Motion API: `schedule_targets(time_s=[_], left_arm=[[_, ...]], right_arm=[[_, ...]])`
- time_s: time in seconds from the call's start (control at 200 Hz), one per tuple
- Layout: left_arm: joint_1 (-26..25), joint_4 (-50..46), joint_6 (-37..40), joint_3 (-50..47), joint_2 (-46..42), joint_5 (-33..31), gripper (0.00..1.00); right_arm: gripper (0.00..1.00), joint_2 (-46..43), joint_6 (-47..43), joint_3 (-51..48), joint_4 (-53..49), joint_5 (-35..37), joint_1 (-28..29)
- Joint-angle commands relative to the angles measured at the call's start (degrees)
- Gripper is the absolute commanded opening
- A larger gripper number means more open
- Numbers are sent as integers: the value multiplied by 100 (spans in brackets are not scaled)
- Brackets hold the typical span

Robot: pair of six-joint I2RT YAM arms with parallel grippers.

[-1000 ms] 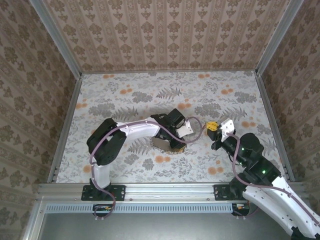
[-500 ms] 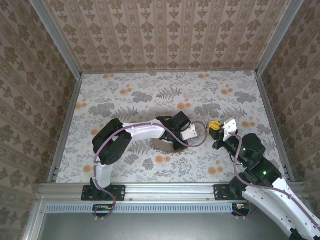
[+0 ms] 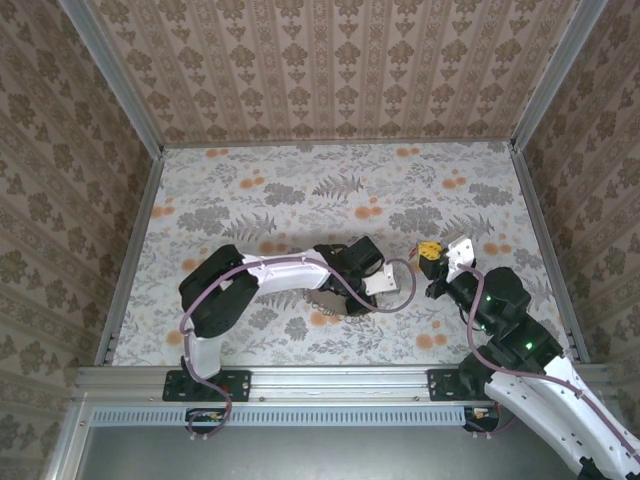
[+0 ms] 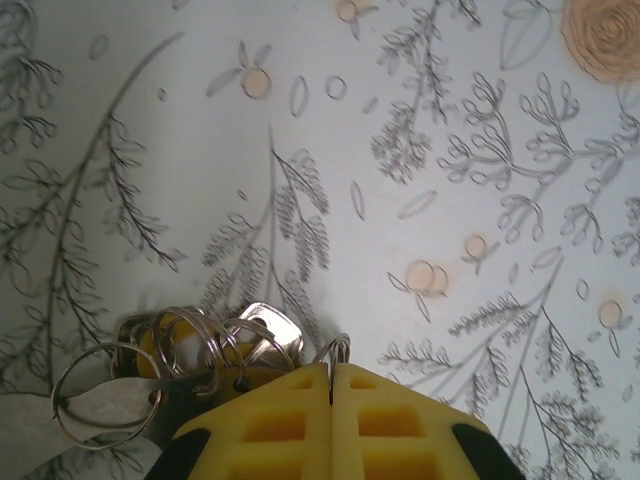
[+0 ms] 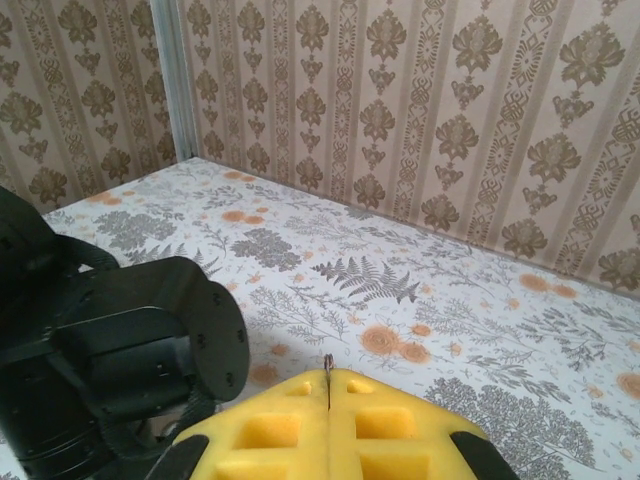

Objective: Put the keys on the keyring

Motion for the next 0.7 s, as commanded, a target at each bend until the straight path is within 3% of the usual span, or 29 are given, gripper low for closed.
schedule_targets(time_s=[0.0, 0.275, 0.695], left_arm=[[-79, -62, 168, -266, -303, -57, 0], [-181, 578, 435, -937, -774, 423, 0], [-493, 401, 596, -1008, -554, 378, 0]], right_arm=[[0, -102, 85, -54, 37, 50, -26], [0, -41, 124, -75, 70, 5, -43], [0, -14, 107, -50, 42, 21, -109]])
